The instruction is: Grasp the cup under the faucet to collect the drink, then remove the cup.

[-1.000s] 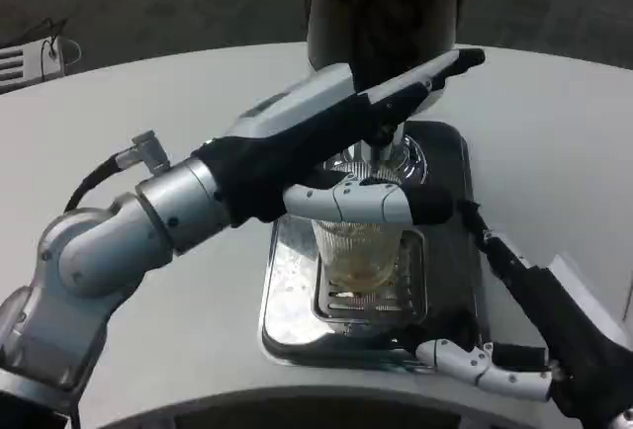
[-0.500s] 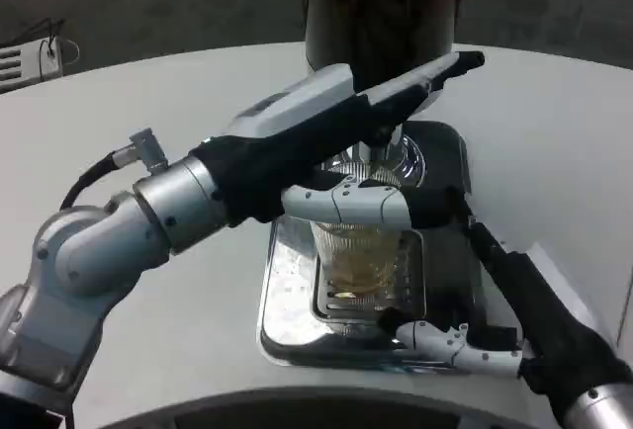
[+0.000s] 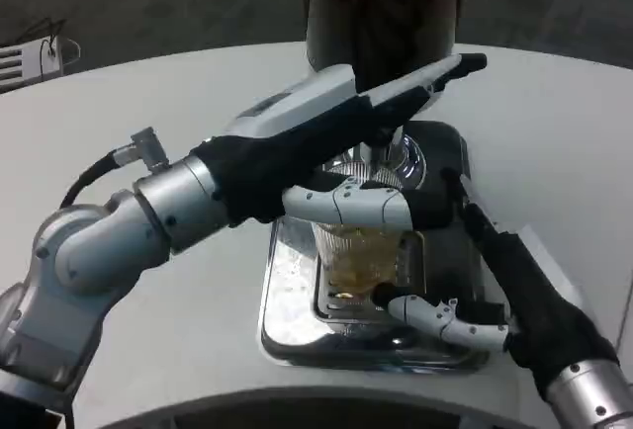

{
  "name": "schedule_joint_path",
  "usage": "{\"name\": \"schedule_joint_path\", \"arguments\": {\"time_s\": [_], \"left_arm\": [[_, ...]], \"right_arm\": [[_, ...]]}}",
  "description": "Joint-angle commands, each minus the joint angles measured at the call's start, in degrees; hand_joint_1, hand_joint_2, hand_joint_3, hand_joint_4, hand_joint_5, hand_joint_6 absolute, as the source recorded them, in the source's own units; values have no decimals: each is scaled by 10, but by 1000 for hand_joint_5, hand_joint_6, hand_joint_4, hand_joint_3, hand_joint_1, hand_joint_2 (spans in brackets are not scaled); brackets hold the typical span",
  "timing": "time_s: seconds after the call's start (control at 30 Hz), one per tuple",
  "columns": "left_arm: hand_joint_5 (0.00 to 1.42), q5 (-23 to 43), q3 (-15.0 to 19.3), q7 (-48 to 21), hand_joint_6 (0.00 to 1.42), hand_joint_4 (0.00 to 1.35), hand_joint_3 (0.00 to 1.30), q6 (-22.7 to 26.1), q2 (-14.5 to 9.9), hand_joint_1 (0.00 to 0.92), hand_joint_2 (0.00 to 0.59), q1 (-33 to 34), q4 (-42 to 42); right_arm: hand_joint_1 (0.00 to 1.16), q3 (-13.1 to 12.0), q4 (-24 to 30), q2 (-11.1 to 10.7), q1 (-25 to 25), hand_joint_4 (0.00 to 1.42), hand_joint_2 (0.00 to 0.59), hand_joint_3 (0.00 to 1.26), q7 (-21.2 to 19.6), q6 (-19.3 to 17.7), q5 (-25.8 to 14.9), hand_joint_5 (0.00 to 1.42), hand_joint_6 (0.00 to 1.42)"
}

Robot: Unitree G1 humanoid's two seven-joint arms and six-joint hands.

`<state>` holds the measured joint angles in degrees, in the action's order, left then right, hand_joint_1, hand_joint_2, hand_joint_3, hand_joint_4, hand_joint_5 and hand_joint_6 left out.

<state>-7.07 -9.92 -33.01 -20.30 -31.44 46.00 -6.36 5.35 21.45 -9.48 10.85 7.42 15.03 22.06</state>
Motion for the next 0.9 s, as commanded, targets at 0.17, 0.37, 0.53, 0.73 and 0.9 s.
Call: {"name": "schedule_joint_path", "arguments": {"time_s": [0.17,0.37,0.53,0.73,0.9], "left_arm": [[17,-17,-20,-34,118,0,8,6,-9,0,0,-5,-8],[15,-18,-19,-36,121,0,8,6,-9,0,0,-4,-6],[15,-18,-19,-36,122,0,8,7,-9,0,0,-4,-2],[15,-16,-16,-35,123,0,8,11,-10,0,0,-7,7],[17,-8,-6,-24,123,0,8,11,-8,0,0,-17,18]], "right_arm": [[790,7,-36,3,28,0,208,0,-14,-10,-7,0,0],[791,12,-52,4,42,0,212,0,-17,-9,-10,0,0],[791,15,-63,3,53,0,213,0,-20,-9,-13,0,0],[787,16,-71,4,59,0,220,0,-23,-9,-17,0,0],[785,17,-75,5,62,0,222,0,-24,-9,-20,0,0]]}}
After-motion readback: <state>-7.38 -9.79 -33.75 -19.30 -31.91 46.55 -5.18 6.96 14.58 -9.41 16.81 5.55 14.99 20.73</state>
